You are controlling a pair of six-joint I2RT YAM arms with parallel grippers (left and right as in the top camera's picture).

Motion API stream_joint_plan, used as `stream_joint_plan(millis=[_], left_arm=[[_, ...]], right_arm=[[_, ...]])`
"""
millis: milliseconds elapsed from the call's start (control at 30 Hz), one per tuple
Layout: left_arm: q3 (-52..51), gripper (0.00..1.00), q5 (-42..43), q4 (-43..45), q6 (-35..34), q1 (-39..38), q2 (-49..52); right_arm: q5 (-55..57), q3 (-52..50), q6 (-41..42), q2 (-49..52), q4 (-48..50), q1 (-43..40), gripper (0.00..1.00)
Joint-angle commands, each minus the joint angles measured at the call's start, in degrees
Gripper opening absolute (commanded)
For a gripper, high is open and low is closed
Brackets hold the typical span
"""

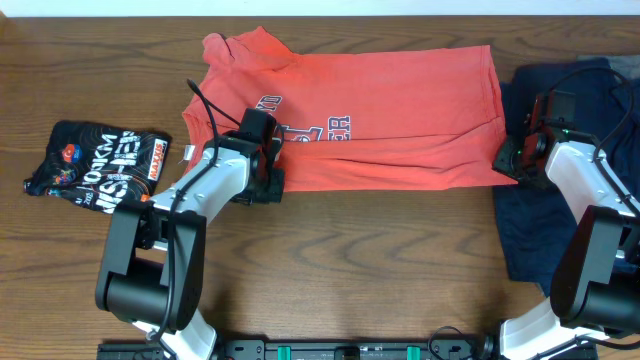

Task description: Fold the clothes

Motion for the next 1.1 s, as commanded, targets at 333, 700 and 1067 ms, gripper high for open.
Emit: stream_joint_plan(millis=[333, 700, 1067], left_arm=[[3.96, 0.40, -1.90, 11.89, -1.16, 0.07, -4.35], [3.98, 0.58, -2.21, 4.72, -1.11, 2.54, -4.96], [3.96, 0.58, -2.58, -2.69, -3.74, 14.19, -5.55]], right_arm=[[0.81, -0.37, -0.61, 0.42, -0.24, 0.37, 0.43], [0.83, -0.37, -0.63, 0.42, -0.57, 0.37, 0.43], [0.83, -0.37, -0.63, 0.42, -1.11, 0.37, 0.43]])
